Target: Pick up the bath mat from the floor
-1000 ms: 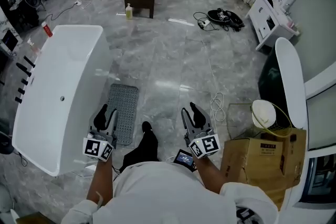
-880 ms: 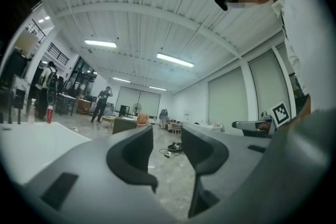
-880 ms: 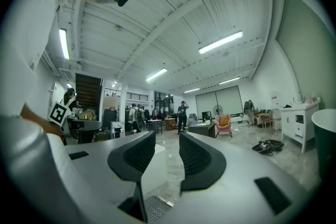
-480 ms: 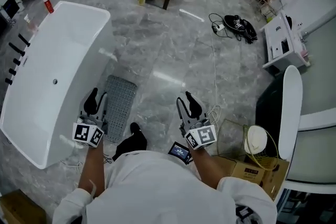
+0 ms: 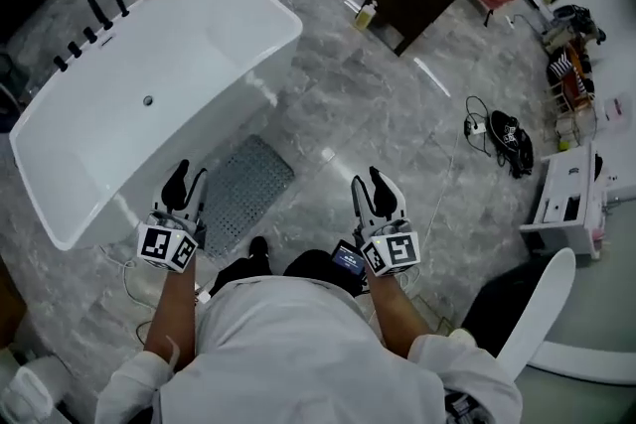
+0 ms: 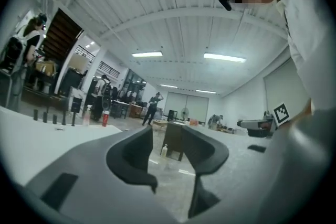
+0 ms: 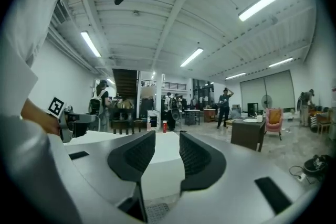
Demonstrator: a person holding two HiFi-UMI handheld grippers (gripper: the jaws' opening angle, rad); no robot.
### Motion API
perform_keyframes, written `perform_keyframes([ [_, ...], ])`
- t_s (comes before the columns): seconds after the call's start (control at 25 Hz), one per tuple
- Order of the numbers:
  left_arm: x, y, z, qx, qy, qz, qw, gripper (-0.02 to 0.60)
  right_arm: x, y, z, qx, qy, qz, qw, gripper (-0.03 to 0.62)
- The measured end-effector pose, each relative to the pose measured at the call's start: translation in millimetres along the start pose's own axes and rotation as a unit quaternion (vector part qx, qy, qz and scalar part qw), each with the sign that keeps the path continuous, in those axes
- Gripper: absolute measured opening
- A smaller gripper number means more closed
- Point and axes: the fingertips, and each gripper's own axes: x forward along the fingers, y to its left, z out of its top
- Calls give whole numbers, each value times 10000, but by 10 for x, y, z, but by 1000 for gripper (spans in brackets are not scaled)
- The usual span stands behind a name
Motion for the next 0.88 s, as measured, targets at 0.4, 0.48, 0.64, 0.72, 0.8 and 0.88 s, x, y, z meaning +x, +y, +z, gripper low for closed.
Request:
perform_keyframes([
  [0.4,-533,800,-16,-238,75,2001,9795,172,1624,333,-305,176,464,1954,9795,161],
  [0.48,-588,887,-48,-397,57,2403,9699,172,1929,437,-449,189,662,2427,9677,163],
  [0.64,-680,1023,-228,-566,101,3122,9483,172,2448,492,-743,196,1043,3117,9442,164],
  [0.72,-821,1100,-452,-751,207,3498,9336,172,2656,535,-923,239,1246,3397,9320,164],
  [0.8,-1006,1157,-748,-961,395,3835,9177,172,2831,627,-1169,379,1536,3649,9175,164],
  [0.88,-1194,1174,-1151,-1263,599,4100,9013,172,2951,691,-1537,616,1916,3789,9033,164],
])
